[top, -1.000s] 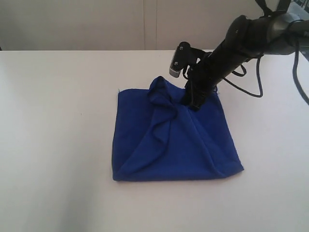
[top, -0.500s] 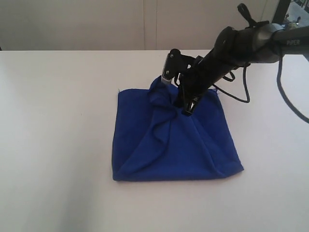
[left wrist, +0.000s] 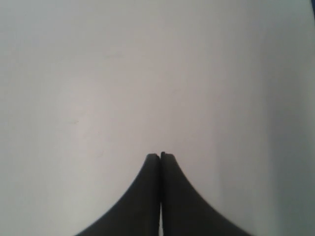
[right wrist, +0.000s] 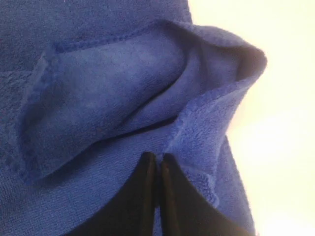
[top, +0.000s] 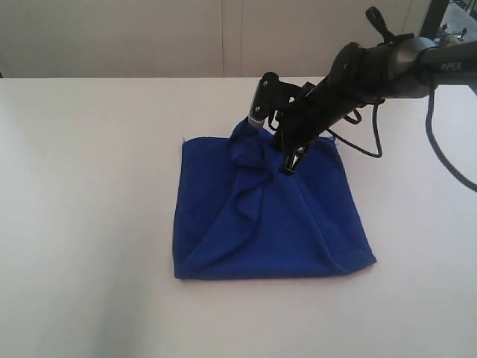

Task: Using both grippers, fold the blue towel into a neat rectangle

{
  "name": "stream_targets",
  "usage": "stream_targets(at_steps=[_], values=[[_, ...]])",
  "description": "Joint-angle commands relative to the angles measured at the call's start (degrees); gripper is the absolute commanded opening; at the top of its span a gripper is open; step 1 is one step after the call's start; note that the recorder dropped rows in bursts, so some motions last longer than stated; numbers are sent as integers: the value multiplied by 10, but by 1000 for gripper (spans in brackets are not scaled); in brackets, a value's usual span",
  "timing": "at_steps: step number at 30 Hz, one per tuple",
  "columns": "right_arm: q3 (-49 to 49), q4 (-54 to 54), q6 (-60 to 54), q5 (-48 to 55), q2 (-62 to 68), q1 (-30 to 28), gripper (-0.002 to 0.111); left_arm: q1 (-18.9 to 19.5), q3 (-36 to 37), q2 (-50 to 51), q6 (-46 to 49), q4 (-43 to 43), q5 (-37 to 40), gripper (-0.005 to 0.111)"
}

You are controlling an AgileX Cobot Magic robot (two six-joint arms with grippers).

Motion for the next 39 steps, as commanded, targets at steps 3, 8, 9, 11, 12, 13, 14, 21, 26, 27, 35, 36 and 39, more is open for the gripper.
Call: stream_targets(at_steps=[3,8,9,11,12,13,14,21,26,27,35,36,39], values=[[1,-24,148,15,-50,-2,0,1,3,-4,-1,-3,7,0],[1,-76,279,74,-60,-2,0,1,3,-4,-1,-3,7,0],[1,-76,295,74,-60,-2,0,1,3,-4,-1,-3,7,0],[1,-76,333,70,-60,-3,0,1,3,-4,-1,-3,7,0],[1,-76,354,68,-60,-7,0,1,3,-4,-1,-3,7,0],[1,-76,370,68,-60,-10,0,1,3,-4,-1,-3,7,0],[1,-74,386,67,-60,-17,0,1,3,-4,-1,-3,7,0],[1,-37,400,72,-60,-40,0,1,3,-4,81,0,7,0],[1,-21,400,74,-60,-41,0,1,3,-4,81,0,7,0],[1,-20,400,74,-60,-41,0,1,3,-4,81,0,2,0],[1,-19,400,77,-60,-41,0,1,3,-4,51,-34,-102,0],[1,-19,400,77,-60,-41,0,1,3,-4,50,-38,-125,0],[1,-19,400,77,-60,-41,0,1,3,1,30,-77,-191,0]])
